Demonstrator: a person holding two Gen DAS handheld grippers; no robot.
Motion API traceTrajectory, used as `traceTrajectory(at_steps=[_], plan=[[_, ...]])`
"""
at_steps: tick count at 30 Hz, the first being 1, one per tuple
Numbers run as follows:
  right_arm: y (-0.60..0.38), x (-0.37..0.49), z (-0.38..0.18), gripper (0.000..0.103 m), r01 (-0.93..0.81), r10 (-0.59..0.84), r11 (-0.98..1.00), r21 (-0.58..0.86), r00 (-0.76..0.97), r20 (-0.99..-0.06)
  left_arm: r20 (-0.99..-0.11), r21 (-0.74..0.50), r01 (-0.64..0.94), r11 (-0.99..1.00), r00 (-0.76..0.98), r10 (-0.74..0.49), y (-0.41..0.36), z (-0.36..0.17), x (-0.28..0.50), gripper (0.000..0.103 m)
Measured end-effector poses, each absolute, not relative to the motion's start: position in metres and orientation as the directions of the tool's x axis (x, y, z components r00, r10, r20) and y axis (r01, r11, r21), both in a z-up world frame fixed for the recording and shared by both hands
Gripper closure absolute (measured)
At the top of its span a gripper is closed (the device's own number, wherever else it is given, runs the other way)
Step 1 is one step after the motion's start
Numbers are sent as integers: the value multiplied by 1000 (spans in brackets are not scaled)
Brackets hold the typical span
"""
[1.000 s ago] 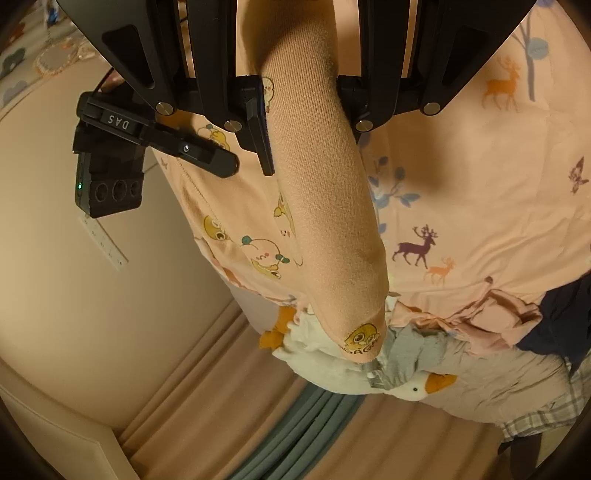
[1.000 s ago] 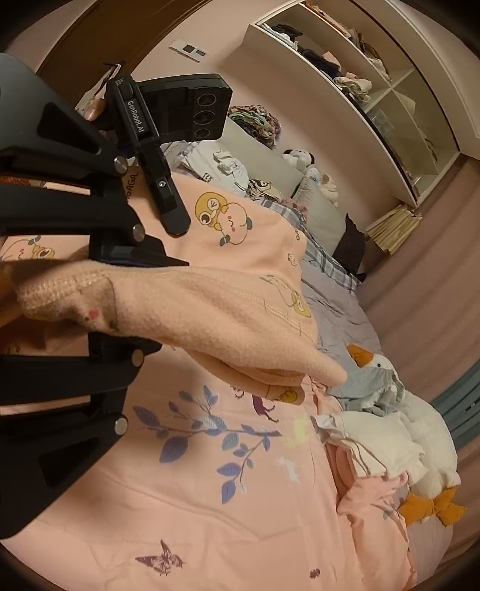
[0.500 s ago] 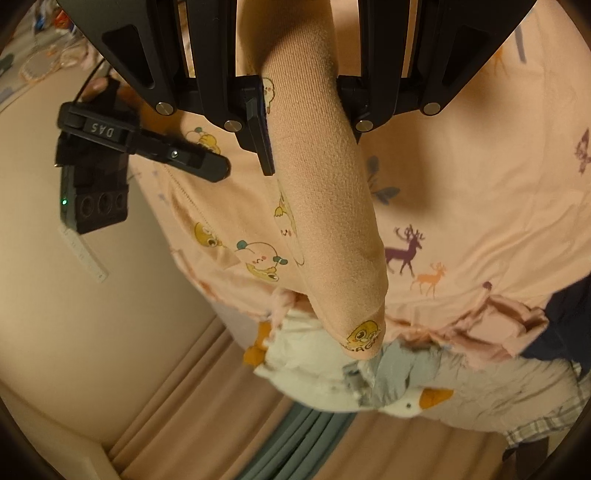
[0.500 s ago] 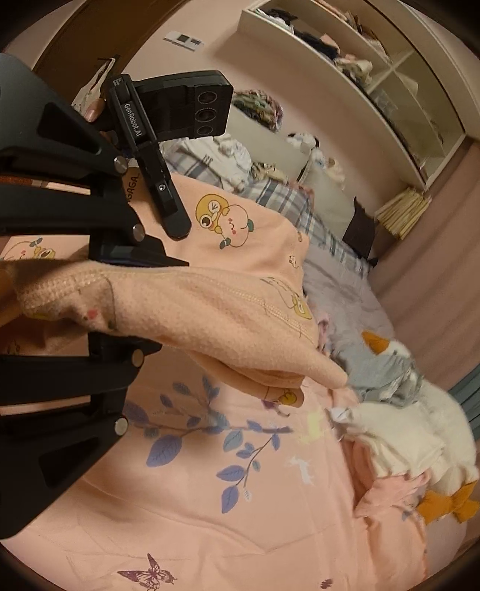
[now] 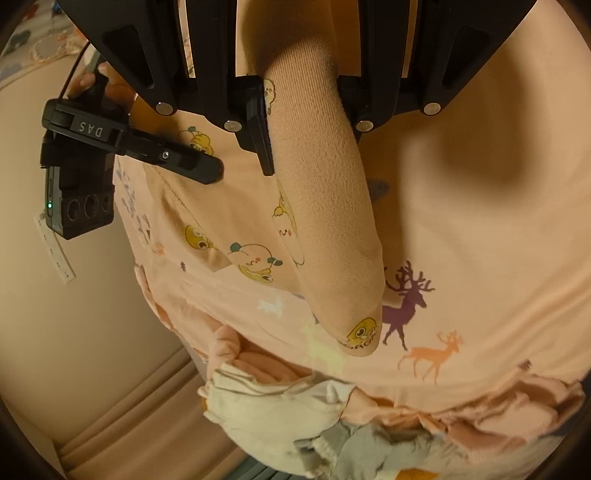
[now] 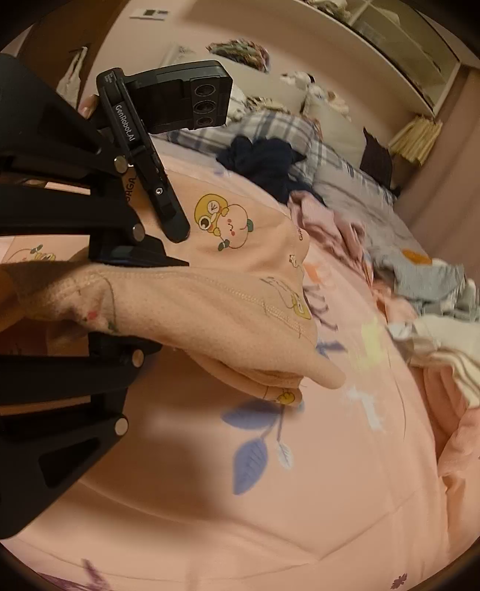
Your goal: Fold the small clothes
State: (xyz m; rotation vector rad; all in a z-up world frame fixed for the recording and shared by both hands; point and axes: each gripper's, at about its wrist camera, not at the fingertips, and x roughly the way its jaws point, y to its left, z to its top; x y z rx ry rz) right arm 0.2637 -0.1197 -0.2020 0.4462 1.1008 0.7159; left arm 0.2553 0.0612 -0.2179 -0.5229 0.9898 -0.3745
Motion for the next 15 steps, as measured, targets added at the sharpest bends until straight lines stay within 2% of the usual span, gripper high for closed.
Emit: traceTrajectory(at_steps=[4, 5, 9, 12, 15], plan=[[-122, 279, -223, 79, -270, 691, 723, 636, 260, -675, -707, -595, 23, 803, 460, -537, 65, -247, 265, 78], [-123, 281, -229, 78, -258, 689, 724, 639, 251, -679, -700, -605, 20, 796, 462, -545, 68, -251, 263, 73], [-131, 282, -241, 73, -237, 696, 718, 654, 253, -672, -685, -637, 6, 770, 454, -570, 84, -250, 254, 70], [-139, 279, -234, 68, -223, 663, 748, 625, 270, -698, -725, -560, -5, 828, 487, -487, 93, -234, 241, 68], [-147, 272, -221, 68, -230, 604, 797, 558, 309, -735, -757, -463, -22, 886, 530, -382, 98, -213, 225, 69]])
